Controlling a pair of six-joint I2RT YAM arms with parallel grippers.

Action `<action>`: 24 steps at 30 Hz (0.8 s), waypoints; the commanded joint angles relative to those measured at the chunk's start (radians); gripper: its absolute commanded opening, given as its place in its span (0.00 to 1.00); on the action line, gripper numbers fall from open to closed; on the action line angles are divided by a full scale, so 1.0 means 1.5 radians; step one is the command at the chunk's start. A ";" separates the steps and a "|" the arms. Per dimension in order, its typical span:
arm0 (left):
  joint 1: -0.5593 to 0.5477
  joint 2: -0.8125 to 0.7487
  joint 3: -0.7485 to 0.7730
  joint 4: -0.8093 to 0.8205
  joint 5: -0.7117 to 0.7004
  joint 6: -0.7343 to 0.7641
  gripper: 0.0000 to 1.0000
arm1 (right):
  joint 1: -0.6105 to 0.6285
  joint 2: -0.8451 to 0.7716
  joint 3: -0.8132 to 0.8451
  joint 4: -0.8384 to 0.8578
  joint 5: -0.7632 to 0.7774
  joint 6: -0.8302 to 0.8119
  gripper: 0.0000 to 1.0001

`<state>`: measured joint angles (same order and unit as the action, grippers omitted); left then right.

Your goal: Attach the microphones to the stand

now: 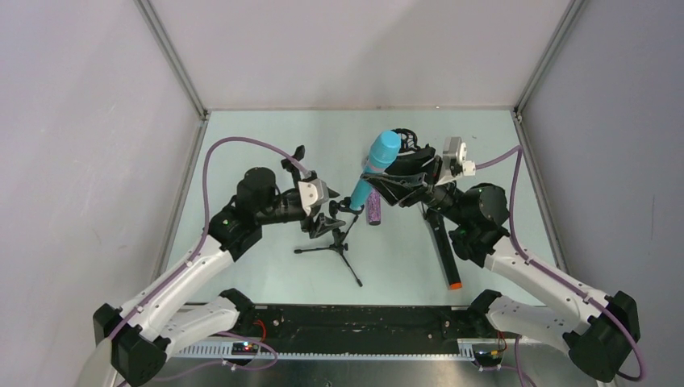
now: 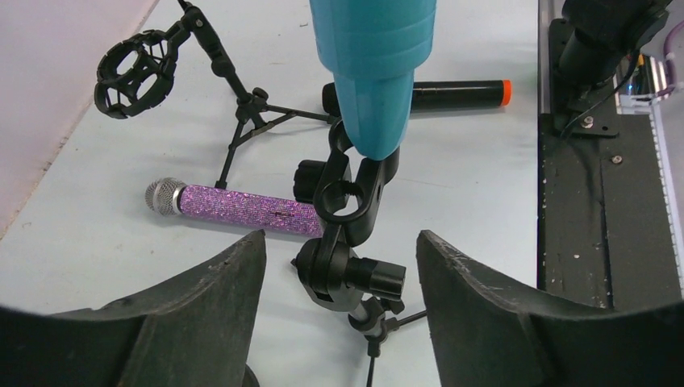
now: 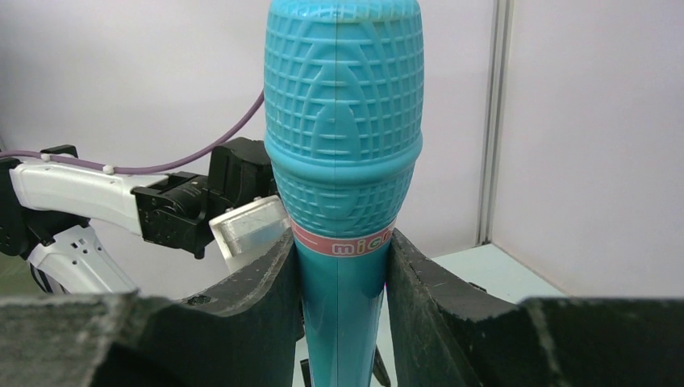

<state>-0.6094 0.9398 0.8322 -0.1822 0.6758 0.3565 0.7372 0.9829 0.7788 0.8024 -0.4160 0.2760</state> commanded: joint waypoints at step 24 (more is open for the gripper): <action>-0.008 0.011 0.013 0.011 0.010 -0.008 0.13 | 0.026 -0.033 0.021 -0.026 0.052 -0.074 0.00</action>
<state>-0.6117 0.9516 0.8322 -0.1814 0.6880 0.3401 0.7712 0.9337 0.7788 0.7227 -0.3641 0.1822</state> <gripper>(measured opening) 0.450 0.425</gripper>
